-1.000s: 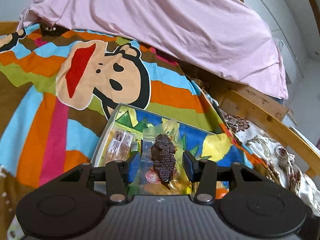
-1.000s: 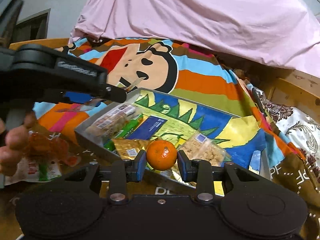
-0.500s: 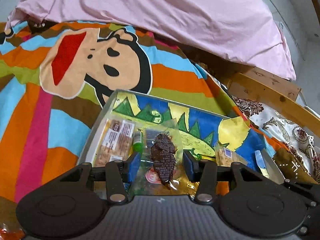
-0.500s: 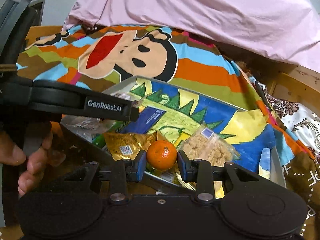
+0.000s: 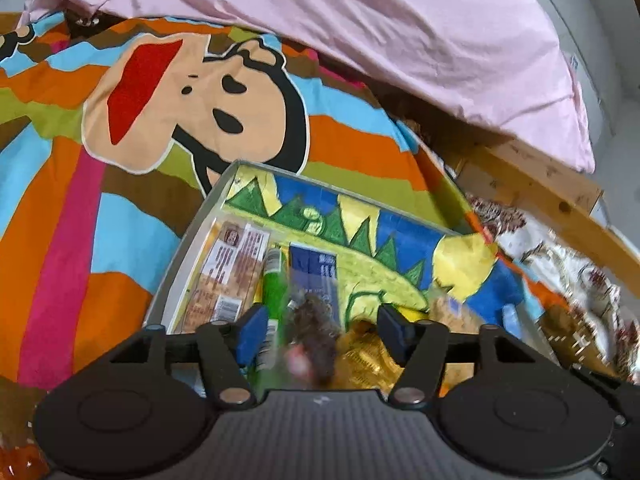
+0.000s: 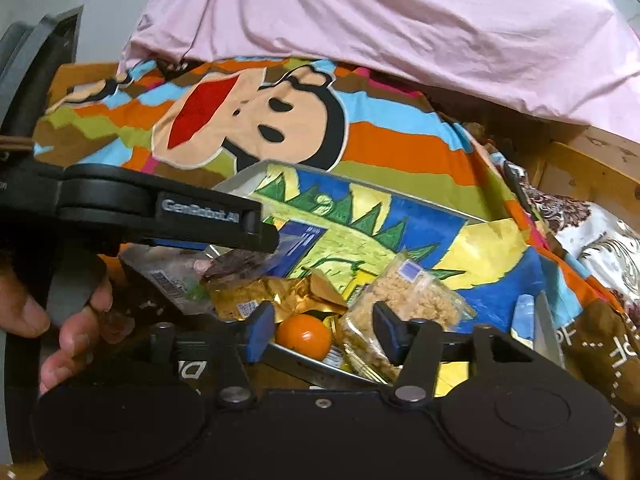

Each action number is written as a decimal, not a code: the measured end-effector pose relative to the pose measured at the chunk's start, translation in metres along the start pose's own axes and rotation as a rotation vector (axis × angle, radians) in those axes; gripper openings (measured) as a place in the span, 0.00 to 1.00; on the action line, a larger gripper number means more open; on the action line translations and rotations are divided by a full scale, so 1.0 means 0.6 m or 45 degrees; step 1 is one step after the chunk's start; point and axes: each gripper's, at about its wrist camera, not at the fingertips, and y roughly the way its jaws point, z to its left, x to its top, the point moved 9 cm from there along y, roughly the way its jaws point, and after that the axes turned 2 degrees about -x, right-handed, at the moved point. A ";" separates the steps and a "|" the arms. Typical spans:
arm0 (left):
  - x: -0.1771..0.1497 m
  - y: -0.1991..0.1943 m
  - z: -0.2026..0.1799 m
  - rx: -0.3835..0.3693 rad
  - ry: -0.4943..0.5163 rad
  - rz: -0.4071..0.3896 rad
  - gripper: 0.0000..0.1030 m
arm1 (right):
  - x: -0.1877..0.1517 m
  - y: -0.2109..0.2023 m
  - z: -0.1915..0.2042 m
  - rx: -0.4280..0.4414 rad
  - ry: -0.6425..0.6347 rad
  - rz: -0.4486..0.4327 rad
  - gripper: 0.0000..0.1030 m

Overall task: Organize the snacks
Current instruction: 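Carry the dried-meat packet and tangerine over the tray and lower them in, then open both tools and lift them away from the tray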

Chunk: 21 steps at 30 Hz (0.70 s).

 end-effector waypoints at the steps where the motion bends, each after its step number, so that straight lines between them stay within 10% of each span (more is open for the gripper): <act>1: 0.004 -0.005 -0.003 -0.007 -0.002 -0.010 0.68 | 0.003 -0.007 -0.005 -0.004 0.019 -0.007 0.63; 21: 0.092 -0.311 -0.071 0.137 0.021 -0.357 0.99 | 0.085 -0.275 -0.085 -0.039 0.258 -0.405 0.99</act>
